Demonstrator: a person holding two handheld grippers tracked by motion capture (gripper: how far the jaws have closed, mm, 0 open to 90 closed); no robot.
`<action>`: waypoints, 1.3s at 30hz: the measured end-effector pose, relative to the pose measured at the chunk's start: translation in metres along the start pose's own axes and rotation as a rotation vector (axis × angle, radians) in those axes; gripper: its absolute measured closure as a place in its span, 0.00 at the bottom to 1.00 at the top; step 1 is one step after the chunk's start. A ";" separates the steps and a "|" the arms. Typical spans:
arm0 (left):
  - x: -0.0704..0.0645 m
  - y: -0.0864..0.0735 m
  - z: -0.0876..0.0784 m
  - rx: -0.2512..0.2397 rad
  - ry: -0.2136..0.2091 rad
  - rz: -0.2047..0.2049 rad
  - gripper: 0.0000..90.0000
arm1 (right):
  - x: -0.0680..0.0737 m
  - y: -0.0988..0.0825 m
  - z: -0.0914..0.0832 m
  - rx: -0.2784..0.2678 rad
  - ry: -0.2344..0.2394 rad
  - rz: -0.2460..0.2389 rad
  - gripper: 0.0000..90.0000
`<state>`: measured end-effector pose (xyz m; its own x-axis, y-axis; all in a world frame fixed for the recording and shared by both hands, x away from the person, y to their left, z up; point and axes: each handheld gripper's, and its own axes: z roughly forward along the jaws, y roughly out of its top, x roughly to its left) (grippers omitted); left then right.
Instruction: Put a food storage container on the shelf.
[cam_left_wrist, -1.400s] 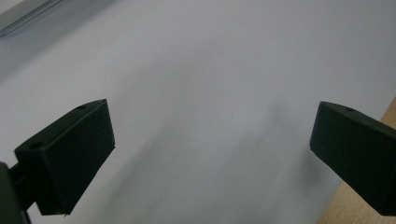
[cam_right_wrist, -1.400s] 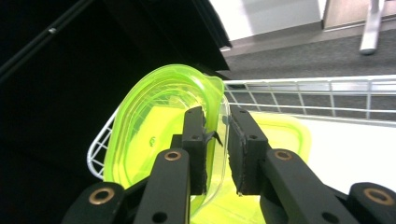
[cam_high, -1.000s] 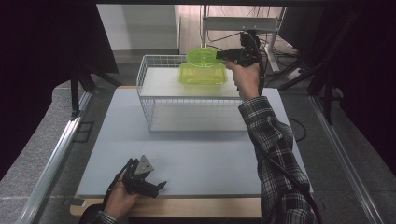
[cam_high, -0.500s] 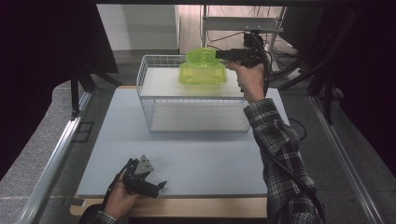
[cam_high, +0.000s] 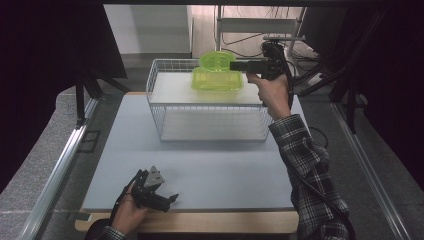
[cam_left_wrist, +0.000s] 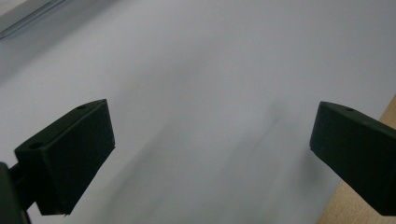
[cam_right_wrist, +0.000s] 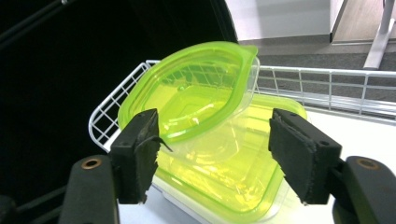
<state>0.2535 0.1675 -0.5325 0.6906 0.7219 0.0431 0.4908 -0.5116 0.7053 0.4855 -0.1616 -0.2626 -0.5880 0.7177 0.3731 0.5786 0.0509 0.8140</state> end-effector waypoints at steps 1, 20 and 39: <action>0.000 0.000 0.000 0.000 0.000 -0.001 0.00 | 0.001 -0.002 -0.001 0.001 -0.001 -0.011 0.36; 0.000 0.000 0.000 0.003 -0.004 -0.004 0.00 | 0.001 -0.036 -0.008 0.027 0.041 -0.098 0.22; 0.000 0.000 0.001 0.007 -0.005 0.003 0.00 | 0.005 -0.081 -0.010 0.070 0.050 -0.215 0.08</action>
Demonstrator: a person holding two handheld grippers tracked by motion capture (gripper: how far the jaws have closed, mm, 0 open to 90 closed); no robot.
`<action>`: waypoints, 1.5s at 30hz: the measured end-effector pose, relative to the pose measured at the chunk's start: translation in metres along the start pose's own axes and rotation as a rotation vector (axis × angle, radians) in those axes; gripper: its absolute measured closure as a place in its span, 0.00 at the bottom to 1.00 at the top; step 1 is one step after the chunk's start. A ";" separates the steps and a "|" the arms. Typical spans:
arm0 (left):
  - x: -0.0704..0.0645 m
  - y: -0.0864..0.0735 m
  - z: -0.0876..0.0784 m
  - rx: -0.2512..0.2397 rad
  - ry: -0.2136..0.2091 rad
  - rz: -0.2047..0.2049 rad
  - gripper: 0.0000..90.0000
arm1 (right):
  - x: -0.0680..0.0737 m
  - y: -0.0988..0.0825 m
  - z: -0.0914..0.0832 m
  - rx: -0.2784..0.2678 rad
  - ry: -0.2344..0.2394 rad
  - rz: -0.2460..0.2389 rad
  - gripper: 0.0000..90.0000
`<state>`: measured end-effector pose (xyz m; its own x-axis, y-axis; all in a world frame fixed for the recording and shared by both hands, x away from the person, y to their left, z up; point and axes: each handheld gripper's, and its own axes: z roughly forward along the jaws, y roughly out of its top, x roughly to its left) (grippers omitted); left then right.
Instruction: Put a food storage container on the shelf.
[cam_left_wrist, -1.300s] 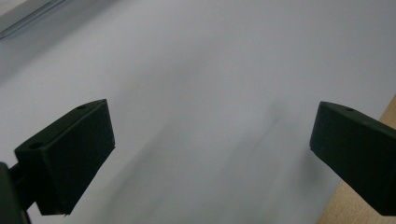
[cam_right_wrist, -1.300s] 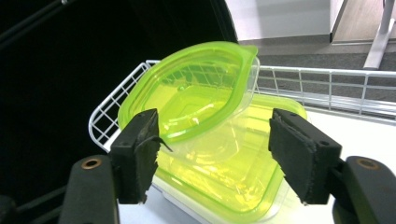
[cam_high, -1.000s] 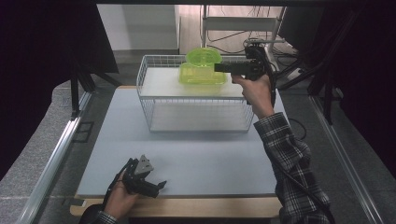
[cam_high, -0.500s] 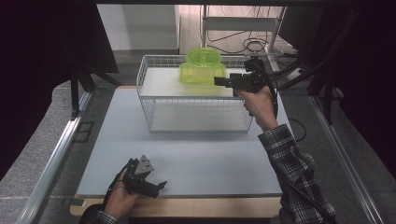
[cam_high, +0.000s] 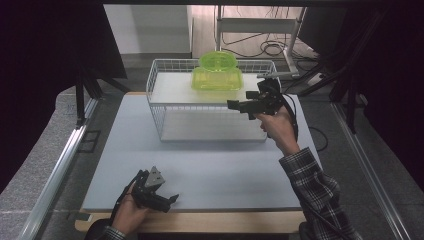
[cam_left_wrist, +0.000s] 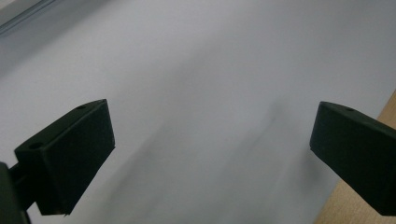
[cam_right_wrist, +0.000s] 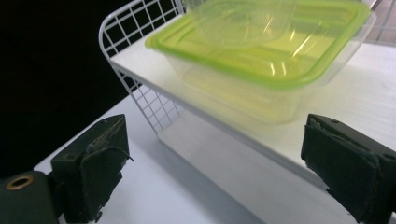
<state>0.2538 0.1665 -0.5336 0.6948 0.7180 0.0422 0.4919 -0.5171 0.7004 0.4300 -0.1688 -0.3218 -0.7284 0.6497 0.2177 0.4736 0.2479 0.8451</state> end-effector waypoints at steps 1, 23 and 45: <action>0.000 0.000 0.000 0.000 0.000 0.000 0.00 | 0.001 -0.002 0.000 0.003 -0.001 -0.004 0.08; -0.001 0.001 -0.001 -0.010 0.003 0.004 0.00 | 0.013 -0.054 0.000 0.059 -0.044 -0.120 0.04; -0.001 0.000 0.000 -0.005 0.000 0.006 0.00 | 0.007 -0.120 0.002 0.097 -0.075 -0.125 0.00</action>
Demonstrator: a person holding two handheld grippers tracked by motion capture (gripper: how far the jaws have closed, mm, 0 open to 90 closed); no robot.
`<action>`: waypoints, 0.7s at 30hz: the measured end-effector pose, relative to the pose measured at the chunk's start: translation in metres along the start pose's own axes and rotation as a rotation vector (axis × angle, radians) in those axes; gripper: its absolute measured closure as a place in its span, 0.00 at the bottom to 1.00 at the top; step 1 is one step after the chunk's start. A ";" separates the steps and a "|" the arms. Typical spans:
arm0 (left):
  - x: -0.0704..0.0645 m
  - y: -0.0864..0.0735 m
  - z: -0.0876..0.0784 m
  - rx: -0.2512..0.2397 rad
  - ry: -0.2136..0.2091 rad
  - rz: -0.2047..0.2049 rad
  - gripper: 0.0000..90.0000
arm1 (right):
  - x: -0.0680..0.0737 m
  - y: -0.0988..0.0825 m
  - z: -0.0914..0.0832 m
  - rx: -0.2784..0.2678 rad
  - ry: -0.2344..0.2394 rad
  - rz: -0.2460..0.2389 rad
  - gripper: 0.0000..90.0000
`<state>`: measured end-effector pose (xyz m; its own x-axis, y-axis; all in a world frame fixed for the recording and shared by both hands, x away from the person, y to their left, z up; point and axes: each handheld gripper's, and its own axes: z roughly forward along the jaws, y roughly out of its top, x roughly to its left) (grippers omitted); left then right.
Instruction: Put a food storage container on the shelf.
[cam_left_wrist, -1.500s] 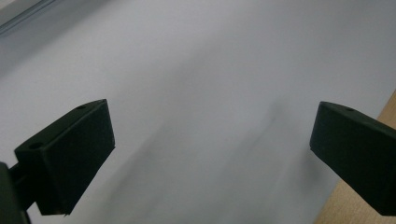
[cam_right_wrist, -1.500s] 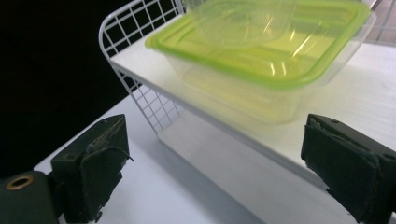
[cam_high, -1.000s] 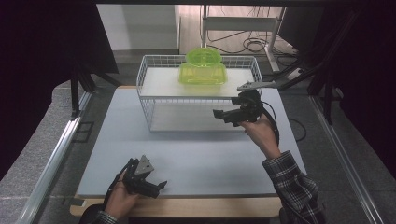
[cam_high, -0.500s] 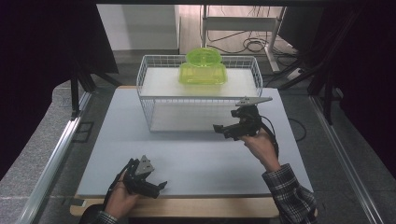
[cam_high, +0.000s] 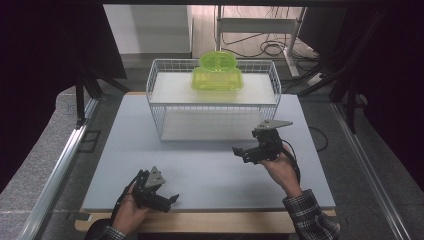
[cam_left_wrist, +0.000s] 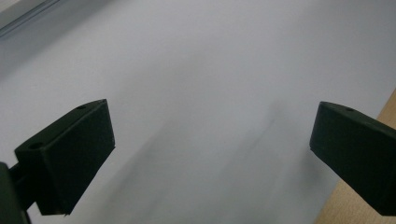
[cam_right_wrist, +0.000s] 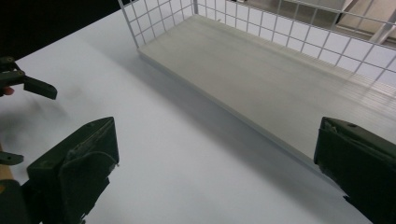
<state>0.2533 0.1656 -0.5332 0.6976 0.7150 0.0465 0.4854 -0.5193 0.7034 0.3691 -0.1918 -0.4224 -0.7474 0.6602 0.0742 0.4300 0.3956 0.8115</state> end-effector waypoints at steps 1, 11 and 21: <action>0.000 0.000 0.000 0.000 0.000 0.000 0.00 | 0.000 -0.002 -0.001 -0.004 -0.007 0.001 0.00; 0.000 0.000 -0.001 -0.002 0.000 -0.001 0.00 | 0.000 -0.022 -0.010 -0.015 -0.032 0.025 0.00; 0.000 0.000 0.000 0.001 -0.002 -0.001 0.00 | -0.001 -0.048 -0.020 0.004 -0.059 0.038 0.00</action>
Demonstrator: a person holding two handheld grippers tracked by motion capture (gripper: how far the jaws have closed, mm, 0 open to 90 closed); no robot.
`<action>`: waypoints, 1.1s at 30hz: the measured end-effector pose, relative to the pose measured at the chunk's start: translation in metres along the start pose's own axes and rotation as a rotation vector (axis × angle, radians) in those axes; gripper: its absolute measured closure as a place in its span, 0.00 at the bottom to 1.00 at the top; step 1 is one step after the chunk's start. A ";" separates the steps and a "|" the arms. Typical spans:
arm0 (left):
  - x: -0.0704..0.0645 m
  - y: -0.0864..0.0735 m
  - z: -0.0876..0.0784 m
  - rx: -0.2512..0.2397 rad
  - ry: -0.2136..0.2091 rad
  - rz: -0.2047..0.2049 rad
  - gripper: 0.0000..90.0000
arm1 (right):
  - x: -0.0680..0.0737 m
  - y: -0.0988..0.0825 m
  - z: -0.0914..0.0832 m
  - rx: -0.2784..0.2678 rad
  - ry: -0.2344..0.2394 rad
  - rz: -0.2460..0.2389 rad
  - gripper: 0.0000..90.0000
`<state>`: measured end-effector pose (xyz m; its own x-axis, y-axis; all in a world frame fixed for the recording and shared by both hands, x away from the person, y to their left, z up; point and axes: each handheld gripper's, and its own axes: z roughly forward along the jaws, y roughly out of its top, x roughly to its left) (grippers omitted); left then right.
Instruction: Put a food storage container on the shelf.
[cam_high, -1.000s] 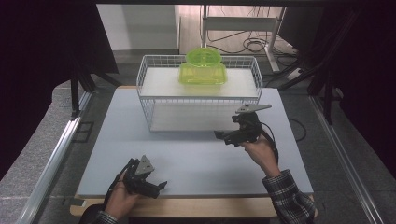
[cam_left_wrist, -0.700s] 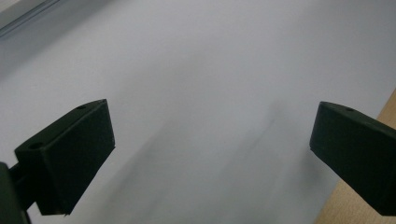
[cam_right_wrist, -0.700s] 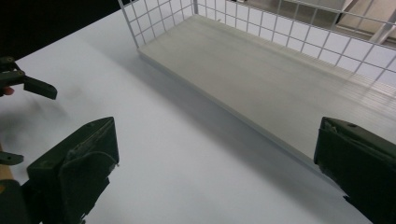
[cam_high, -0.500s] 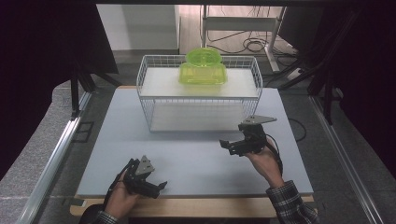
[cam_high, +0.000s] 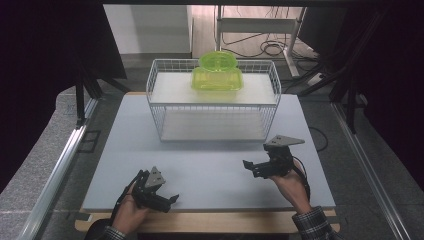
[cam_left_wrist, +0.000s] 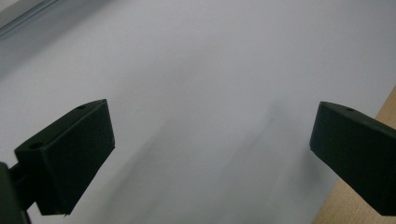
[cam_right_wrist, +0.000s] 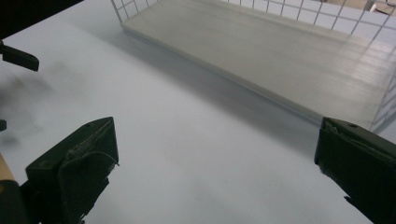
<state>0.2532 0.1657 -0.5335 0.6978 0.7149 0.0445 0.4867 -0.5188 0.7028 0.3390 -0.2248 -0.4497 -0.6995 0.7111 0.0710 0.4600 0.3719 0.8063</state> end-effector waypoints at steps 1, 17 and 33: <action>0.000 0.000 0.000 0.000 0.000 0.000 0.00 | 0.000 -0.002 -0.001 0.004 0.000 0.005 0.00; 0.000 -0.001 0.001 -0.003 0.004 0.009 0.00 | -0.001 -0.037 -0.005 0.035 -0.039 -0.003 0.00; -0.001 -0.002 0.004 0.020 -0.006 0.016 0.00 | 0.004 -0.064 0.006 0.114 -0.063 -0.020 0.00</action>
<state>0.2535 0.1641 -0.5375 0.7082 0.7041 0.0513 0.4862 -0.5391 0.6878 0.3100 -0.2417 -0.5042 -0.6747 0.7379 0.0155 0.5083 0.4493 0.7347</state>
